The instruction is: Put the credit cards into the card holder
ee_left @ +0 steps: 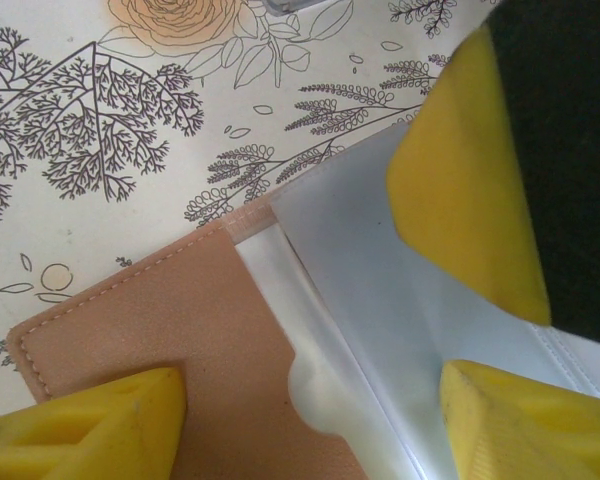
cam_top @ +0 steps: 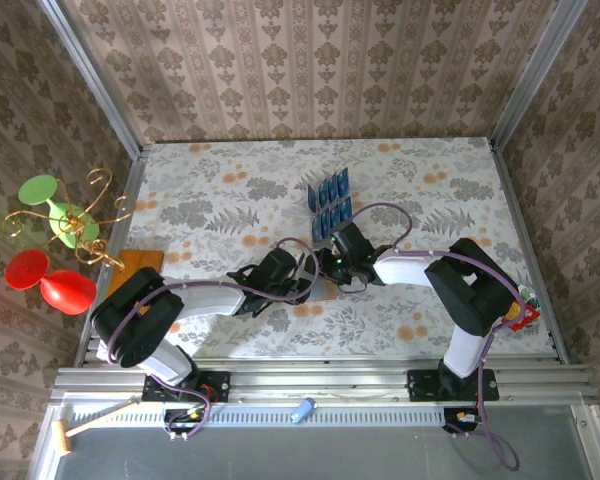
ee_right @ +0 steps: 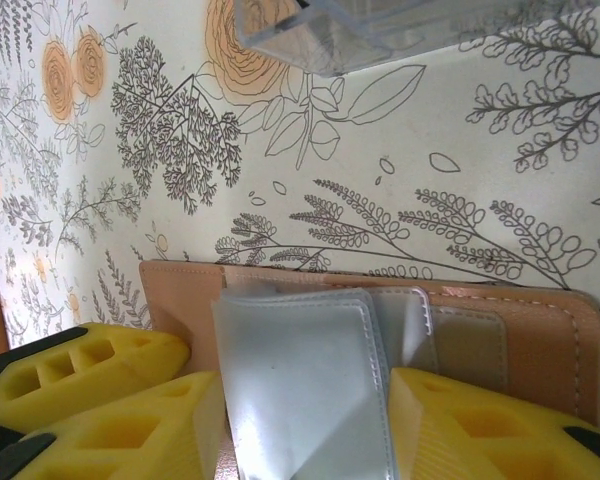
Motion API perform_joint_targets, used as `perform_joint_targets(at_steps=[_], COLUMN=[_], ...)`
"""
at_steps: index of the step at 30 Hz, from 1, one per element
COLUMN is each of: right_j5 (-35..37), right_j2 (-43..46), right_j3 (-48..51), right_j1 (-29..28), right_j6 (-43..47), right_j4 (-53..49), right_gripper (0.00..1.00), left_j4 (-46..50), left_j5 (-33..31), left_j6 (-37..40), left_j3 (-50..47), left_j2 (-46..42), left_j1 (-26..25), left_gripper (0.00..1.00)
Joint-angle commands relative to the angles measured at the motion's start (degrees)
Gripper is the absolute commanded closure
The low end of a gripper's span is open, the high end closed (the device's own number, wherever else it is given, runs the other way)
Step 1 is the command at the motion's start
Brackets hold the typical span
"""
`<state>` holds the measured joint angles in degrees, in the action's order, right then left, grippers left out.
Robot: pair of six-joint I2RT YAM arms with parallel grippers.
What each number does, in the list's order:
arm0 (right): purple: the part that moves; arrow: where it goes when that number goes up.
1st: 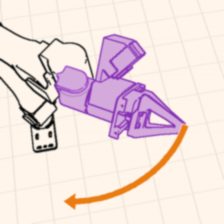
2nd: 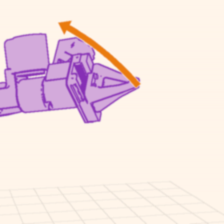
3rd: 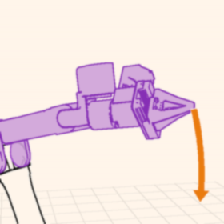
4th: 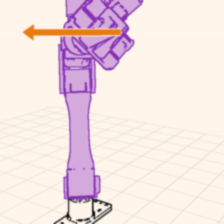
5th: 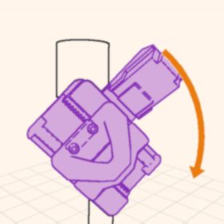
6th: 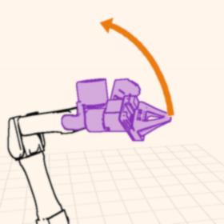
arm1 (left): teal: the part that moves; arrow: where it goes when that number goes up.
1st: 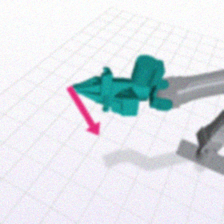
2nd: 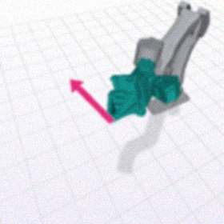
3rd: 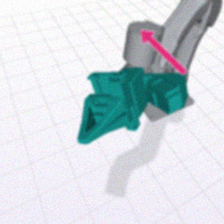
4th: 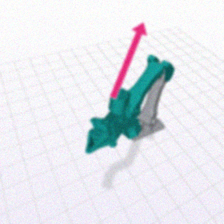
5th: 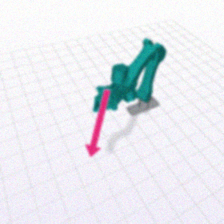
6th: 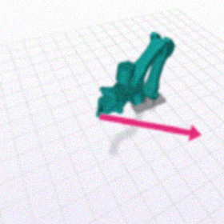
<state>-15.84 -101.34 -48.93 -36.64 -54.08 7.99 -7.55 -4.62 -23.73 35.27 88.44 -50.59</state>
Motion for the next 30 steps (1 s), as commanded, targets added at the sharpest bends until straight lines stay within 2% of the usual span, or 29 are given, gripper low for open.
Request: perform_joint_targets(at_steps=[1, 16, 30], right_j5=[0.6, 1.7, -0.9], right_j2=[-0.3, 2.2, 3.2], right_j3=[2.3, 2.0, 2.6], right_j1=[0.8, 1.9, 1.9], right_j6=[-0.3, 0.8, 1.3], right_j4=[-1.0, -3.2, -1.4], right_gripper=[0.49, 0.44, 0.49], left_j4=[1.7, 0.9, -0.1], left_j5=[0.4, 0.1, 0.2], left_j6=[-0.1, -0.1, 0.1], left_j3=[-1.8, -3.2, -3.8], left_j2=[0.3, 0.5, 1.1], left_j1=[0.1, 0.0, 0.1], left_gripper=[0.32, 0.38, 0.38])
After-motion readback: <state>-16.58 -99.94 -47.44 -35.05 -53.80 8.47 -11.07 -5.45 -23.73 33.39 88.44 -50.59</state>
